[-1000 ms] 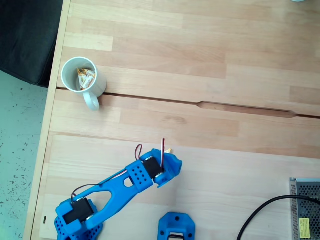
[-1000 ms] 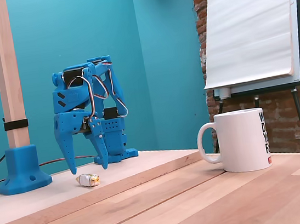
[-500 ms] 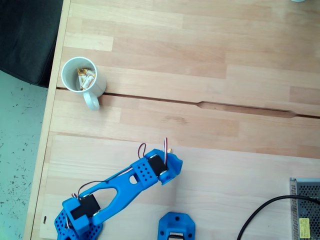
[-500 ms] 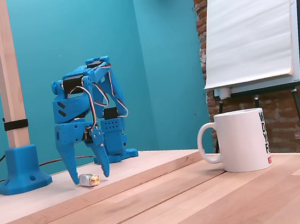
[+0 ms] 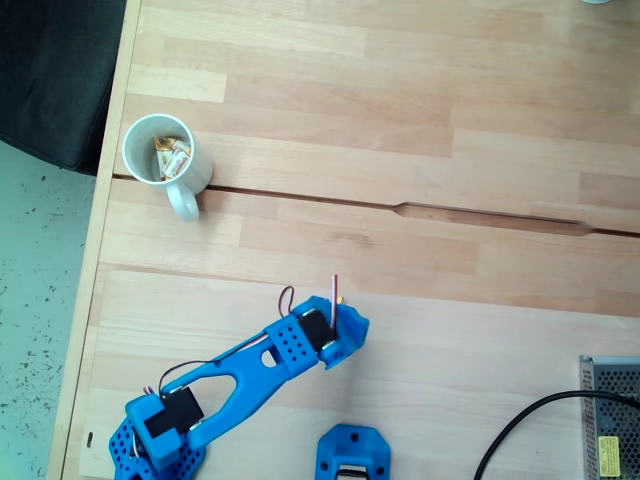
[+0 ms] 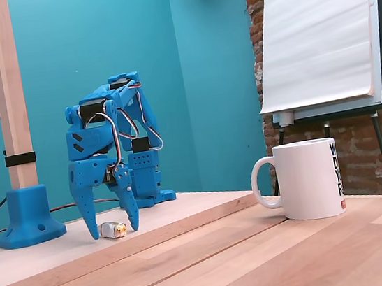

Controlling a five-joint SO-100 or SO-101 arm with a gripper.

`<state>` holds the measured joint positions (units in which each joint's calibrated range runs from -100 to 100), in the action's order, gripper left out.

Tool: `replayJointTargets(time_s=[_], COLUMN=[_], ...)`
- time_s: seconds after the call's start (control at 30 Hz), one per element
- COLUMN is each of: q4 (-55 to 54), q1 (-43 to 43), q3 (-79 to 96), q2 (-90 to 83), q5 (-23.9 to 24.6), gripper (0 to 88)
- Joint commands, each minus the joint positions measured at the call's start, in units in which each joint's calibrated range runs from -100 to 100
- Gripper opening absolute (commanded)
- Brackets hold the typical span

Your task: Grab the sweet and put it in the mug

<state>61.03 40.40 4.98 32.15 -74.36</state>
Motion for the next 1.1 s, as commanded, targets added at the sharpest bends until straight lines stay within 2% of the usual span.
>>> replayJointTargets(time_s=[0.0, 0.13, 0.2, 0.47, 0.77, 1.07], q4=[-0.9, -0.9, -0.9, -0.9, -0.9, 2.6], q1=[0.3, 0.3, 0.3, 0.3, -0.4, -3.6], q3=[-1.8, -1.8, -1.7, -1.7, -2.6, -3.6], q2=[-0.6, -0.7, -0.7, -0.7, -0.9, -11.4], q5=[0.1, 0.1, 0.1, 1.3, 5.3, 10.0], gripper=[29.1, 28.1, 24.8, 0.0, 0.0, 0.0])
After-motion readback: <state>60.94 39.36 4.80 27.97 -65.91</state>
